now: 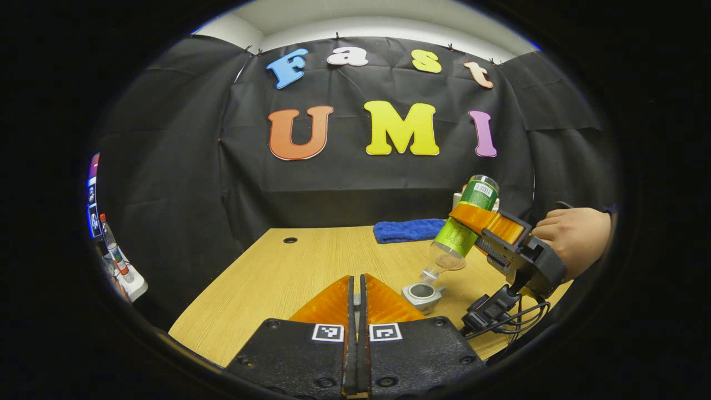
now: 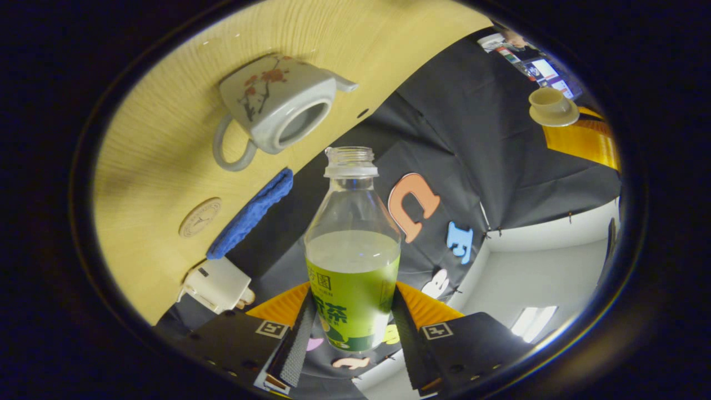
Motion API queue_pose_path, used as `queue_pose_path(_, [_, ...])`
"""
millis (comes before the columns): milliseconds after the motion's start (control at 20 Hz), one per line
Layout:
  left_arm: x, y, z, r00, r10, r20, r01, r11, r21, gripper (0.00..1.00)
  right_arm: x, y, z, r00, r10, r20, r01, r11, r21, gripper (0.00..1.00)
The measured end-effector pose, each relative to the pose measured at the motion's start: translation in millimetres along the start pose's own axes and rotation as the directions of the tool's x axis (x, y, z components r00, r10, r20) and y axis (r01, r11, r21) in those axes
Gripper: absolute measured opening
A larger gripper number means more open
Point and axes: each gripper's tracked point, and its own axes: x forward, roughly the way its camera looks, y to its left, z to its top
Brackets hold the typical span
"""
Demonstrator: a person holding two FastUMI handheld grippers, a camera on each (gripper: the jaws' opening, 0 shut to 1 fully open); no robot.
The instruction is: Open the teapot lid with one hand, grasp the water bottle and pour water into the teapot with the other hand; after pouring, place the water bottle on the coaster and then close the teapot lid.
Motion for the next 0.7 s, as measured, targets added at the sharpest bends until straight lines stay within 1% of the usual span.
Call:
queue_pose_path(100, [1, 0, -3, 1.0, 0.003, -0.005, -0.004, 1.0, -0.002, 0.03, -1, 13, -1, 0.999, 0.049, -0.008, -0.048, 0.995, 0.092, 0.73])
queue_pose_path(150, [1, 1, -3, 1.0, 0.005, -0.006, -0.005, 1.0, -0.002, 0.03, -2, 25, -2, 0.996, 0.094, -0.013, -0.09, 0.983, 0.16, 0.72])
queue_pose_path(200, [1, 1, -1, 1.0, 0.007, -0.003, -0.007, 1.0, -0.003, 0.03, -5, 44, 0, 0.984, 0.178, 0.001, -0.172, 0.95, 0.262, 0.74])
queue_pose_path(250, [2, 2, -3, 1.0, 0.008, -0.002, -0.008, 1.0, -0.005, 0.03, -5, 57, 1, 0.974, 0.225, 0.014, -0.216, 0.914, 0.343, 0.75])
queue_pose_path(300, [2, 3, -2, 1.0, 0.008, 0.0, -0.008, 1.0, -0.008, 0.03, -6, 65, 4, 0.969, 0.247, 0.03, -0.236, 0.876, 0.42, 0.72])
queue_pose_path(350, [3, 3, -2, 1.0, 0.009, 0.001, -0.009, 1.0, -0.011, 0.03, -7, 71, 4, 0.963, 0.265, 0.037, -0.249, 0.834, 0.492, 0.72])
queue_pose_path(400, [5, 2, -3, 1.0, 0.01, -0.003, -0.01, 1.0, -0.015, 0.03, -8, 78, 3, 0.957, 0.286, 0.046, -0.261, 0.784, 0.563, 0.72])
queue_pose_path(450, [5, 6, -6, 1.0, 0.015, -0.006, -0.015, 1.0, -0.019, 0.03, -9, 88, 1, 0.95, 0.307, 0.051, -0.267, 0.721, 0.64, 0.72])
queue_pose_path(500, [7, 9, -6, 1.0, 0.022, -0.009, -0.023, 0.999, -0.026, 0.03, -11, 97, -2, 0.942, 0.332, 0.056, -0.268, 0.636, 0.723, 0.72])
queue_pose_path(550, [7, 11, -7, 1.0, 0.024, -0.012, -0.025, 0.999, -0.037, 0.03, -14, 102, -6, 0.937, 0.343, 0.064, -0.25, 0.533, 0.808, 0.72])
queue_pose_path(650, [8, 9, -7, 1.0, 0.019, -0.012, -0.02, 0.998, -0.06, 0.03, -12, 109, -15, 0.925, 0.372, 0.081, -0.198, 0.288, 0.937, 0.72])
queue_pose_path(700, [9, 8, -7, 1.0, 0.021, -0.012, -0.022, 0.998, -0.062, 0.03, -6, 113, -21, 0.919, 0.382, 0.092, -0.167, 0.168, 0.972, 0.74])
